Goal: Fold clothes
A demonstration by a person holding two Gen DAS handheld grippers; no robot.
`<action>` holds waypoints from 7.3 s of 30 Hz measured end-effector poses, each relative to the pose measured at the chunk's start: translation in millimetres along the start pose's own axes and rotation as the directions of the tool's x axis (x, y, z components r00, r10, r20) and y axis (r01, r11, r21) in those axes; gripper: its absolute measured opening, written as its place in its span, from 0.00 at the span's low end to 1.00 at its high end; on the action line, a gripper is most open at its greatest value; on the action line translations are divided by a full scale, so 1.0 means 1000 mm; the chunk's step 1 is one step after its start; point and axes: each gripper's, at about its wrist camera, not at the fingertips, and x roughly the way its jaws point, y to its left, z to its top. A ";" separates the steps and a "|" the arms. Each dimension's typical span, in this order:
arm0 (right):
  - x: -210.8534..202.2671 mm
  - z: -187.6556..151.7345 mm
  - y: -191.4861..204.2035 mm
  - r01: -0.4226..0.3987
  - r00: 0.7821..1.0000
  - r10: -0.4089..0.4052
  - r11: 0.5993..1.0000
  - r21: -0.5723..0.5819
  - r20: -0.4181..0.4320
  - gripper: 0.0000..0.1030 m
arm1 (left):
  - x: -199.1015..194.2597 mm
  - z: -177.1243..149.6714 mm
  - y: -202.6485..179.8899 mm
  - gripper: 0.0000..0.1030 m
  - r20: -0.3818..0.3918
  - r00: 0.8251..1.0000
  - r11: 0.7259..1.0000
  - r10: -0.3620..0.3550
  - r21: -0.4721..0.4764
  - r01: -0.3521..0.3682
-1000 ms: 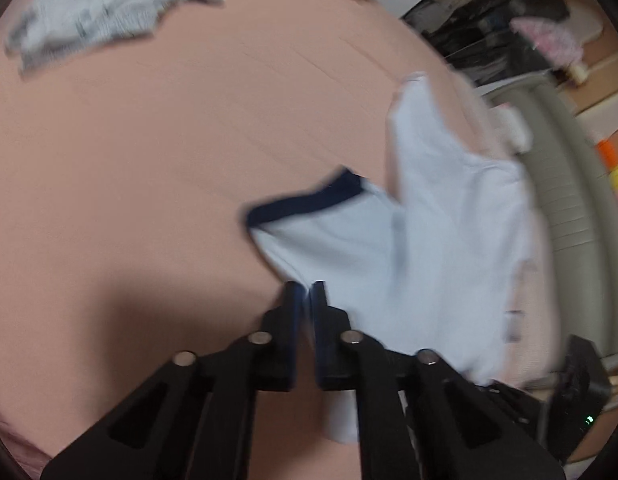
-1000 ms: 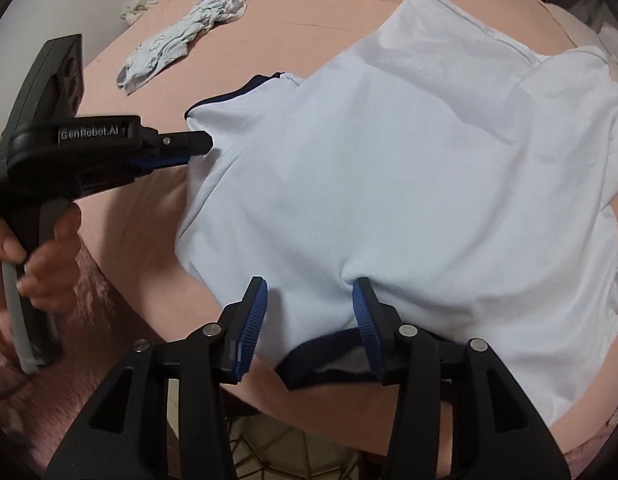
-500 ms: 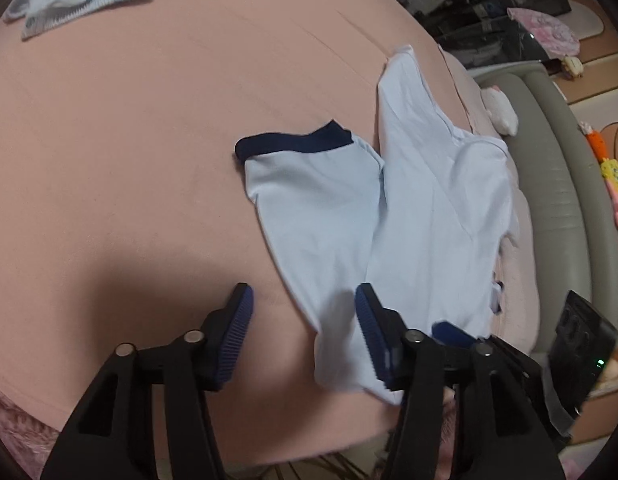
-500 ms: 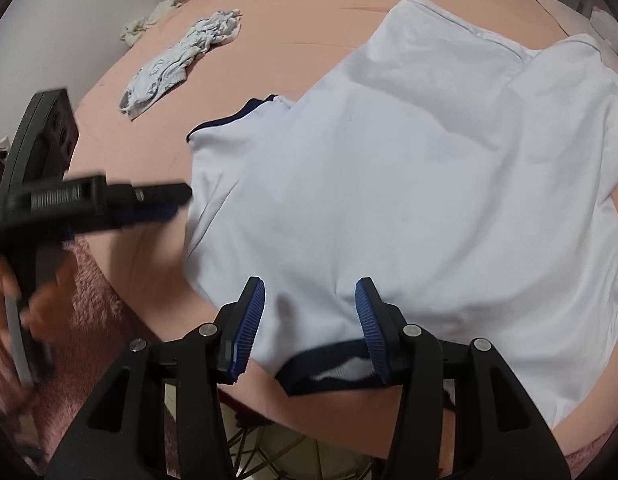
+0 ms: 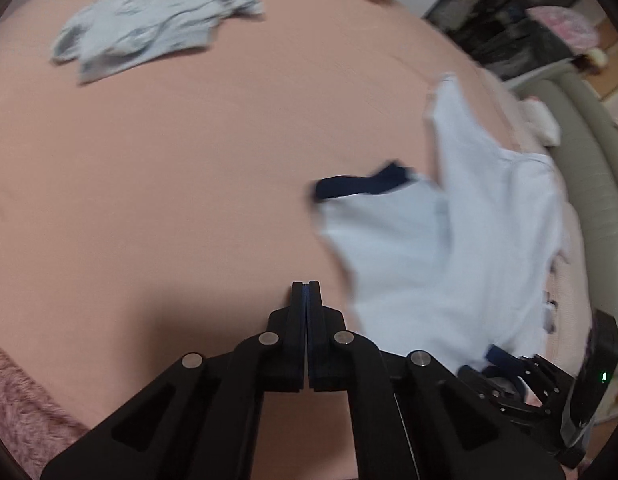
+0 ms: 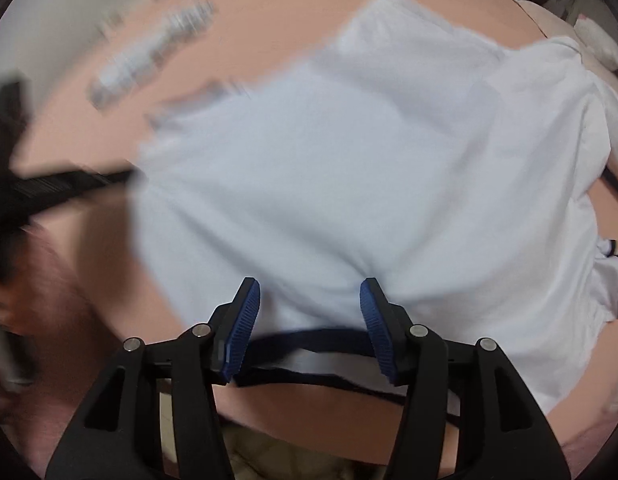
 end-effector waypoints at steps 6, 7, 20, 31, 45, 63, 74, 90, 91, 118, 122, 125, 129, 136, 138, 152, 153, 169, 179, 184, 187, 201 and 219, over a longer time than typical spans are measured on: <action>-0.025 -0.005 -0.006 -0.067 0.996 0.065 0.998 0.022 0.059 0.53 | -0.002 -0.013 -0.003 0.56 -0.078 0.984 0.987 -0.161 0.004 0.161; -0.032 -0.006 -0.012 -0.097 0.993 0.093 0.994 0.045 0.079 0.53 | 0.001 -0.016 -0.008 0.56 -0.089 0.981 0.984 -0.174 0.023 0.177; -0.049 -0.054 -0.134 0.088 0.996 -0.091 0.970 0.225 0.003 0.53 | 0.009 -0.056 -0.059 0.22 -0.057 0.997 0.967 0.048 0.255 -0.032; -0.068 -0.074 -0.141 0.023 0.999 -0.033 0.972 0.234 0.035 0.54 | -0.009 -0.074 -0.124 0.23 -0.027 1.000 0.867 -0.005 0.498 0.018; -0.063 -0.106 -0.137 0.074 0.996 -0.081 0.977 0.201 0.026 0.56 | 0.014 -0.115 -0.108 0.25 -0.178 0.984 0.865 0.009 0.496 0.081; -0.147 0.083 -0.273 0.069 0.950 -0.162 0.943 0.326 0.268 0.60 | 0.031 0.077 -0.166 0.41 0.042 0.999 0.885 -0.025 0.465 0.003; -0.037 0.244 -0.337 0.158 0.960 -0.231 0.911 0.382 0.155 0.60 | 0.165 0.229 -0.220 0.50 0.013 0.999 0.935 -0.036 0.352 0.029; -0.056 0.281 -0.272 0.120 0.943 -0.133 0.991 0.062 0.305 0.09 | 0.107 0.281 -0.223 0.07 0.243 0.970 0.895 -0.020 0.438 -0.091; -0.057 0.286 -0.266 0.126 0.937 -0.136 0.991 0.053 0.321 0.09 | 0.098 0.288 -0.218 0.07 0.267 0.964 0.896 -0.017 0.432 -0.104; -0.059 0.131 -0.176 0.037 0.953 -0.085 0.985 0.167 0.292 0.46 | 0.065 0.160 -0.099 0.44 0.128 0.969 0.932 0.212 0.272 -0.240; -0.078 0.026 -0.178 -0.092 0.968 0.008 0.941 0.325 0.252 0.46 | 0.036 0.077 -0.044 0.44 0.068 0.973 0.965 0.219 0.130 -0.227; -0.095 -0.028 -0.176 -0.131 0.975 0.036 0.892 0.433 0.220 0.46 | 0.025 0.024 -0.040 0.44 0.047 0.980 0.971 0.194 0.130 -0.199; -0.094 -0.076 -0.185 -0.138 0.986 0.063 0.829 0.541 0.156 0.52 | 0.013 -0.011 -0.027 0.44 0.036 0.994 0.995 0.103 -0.005 -0.103; -0.058 -0.129 -0.198 -0.276 0.960 0.221 0.656 0.703 0.170 0.52 | 0.007 -0.053 -0.014 0.44 -0.009 0.997 0.982 -0.077 -0.175 0.074; -0.054 -0.133 -0.199 -0.293 0.956 0.220 0.633 0.716 0.197 0.54 | 0.011 -0.060 -0.015 0.44 -0.011 0.993 0.976 -0.122 -0.181 0.118; -0.041 -0.090 -0.170 -0.215 0.972 0.108 0.777 0.592 0.211 0.62 | 0.040 -0.046 -0.055 0.24 0.021 0.991 0.987 -0.129 -0.098 0.130; -0.041 -0.088 -0.165 -0.187 0.976 0.085 0.797 0.574 0.201 0.60 | 0.040 -0.048 -0.058 0.16 0.006 0.992 0.989 -0.128 -0.077 0.128; -0.090 -0.106 -0.152 -0.300 0.949 0.190 0.786 0.540 0.251 0.05 | -0.022 -0.048 -0.041 0.05 -0.035 0.997 0.992 -0.070 0.106 0.073; -0.042 -0.111 -0.142 -0.325 0.946 0.257 0.769 0.551 0.199 0.54 | 0.014 -0.073 -0.016 0.29 -0.110 0.961 0.966 -0.255 -0.067 0.248; -0.042 -0.091 -0.123 -0.198 0.978 0.146 0.876 0.440 0.148 0.15 | 0.020 -0.072 -0.039 0.10 -0.080 0.983 0.986 -0.164 0.017 0.166; -0.051 -0.090 -0.118 -0.178 0.981 0.127 0.889 0.421 0.146 0.05 | 0.015 -0.076 -0.050 0.06 -0.099 0.991 0.991 -0.093 0.083 0.101; -0.091 -0.111 -0.108 -0.083 0.993 0.043 0.915 0.396 0.108 0.18 | -0.018 -0.061 -0.003 0.52 -0.074 0.986 0.989 -0.151 -0.018 0.150; -0.045 -0.030 0.021 -0.205 0.979 0.205 0.978 -0.022 -0.016 0.32 | -0.006 -0.002 0.020 0.01 0.069 0.988 0.981 0.141 0.126 -0.148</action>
